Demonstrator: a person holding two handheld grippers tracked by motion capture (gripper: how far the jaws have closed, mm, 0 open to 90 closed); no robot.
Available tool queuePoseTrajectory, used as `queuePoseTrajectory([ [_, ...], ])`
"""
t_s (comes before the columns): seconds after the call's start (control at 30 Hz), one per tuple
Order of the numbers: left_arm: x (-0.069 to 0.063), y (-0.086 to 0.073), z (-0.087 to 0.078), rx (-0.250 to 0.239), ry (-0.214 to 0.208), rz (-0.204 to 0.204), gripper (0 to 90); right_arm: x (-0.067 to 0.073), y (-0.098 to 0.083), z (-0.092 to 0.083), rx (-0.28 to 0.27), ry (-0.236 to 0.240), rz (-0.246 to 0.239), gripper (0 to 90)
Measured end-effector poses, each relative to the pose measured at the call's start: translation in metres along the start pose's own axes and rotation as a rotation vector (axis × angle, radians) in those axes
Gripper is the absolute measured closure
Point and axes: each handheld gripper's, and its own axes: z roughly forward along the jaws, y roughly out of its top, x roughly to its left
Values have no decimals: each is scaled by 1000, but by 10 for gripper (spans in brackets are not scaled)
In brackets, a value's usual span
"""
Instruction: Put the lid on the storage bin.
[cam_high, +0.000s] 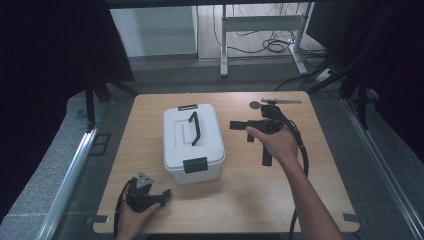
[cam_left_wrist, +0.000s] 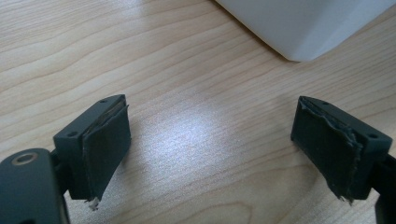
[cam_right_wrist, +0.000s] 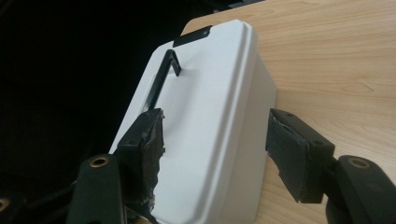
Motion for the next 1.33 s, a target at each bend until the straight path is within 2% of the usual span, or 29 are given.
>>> queuePoseTrajectory([
  [0.33,0,0,0,-4,1,-1,119,-39,-41,-27,-49,34,41,328],
  [0.57,0,0,0,-2,1,0,119,-74,-77,-37,-63,19,75,317],
  [0.8,0,0,0,0,1,1,119,-104,-106,-40,-79,0,111,311],
  [0.9,0,0,0,0,1,0,119,-109,-108,-39,-79,-11,116,304],
  [1.07,0,0,0,0,1,0,120,-105,-106,-38,-99,-4,92,297],
  [1.33,0,0,0,0,1,0,120,-112,-115,-30,-78,-6,84,275],
])
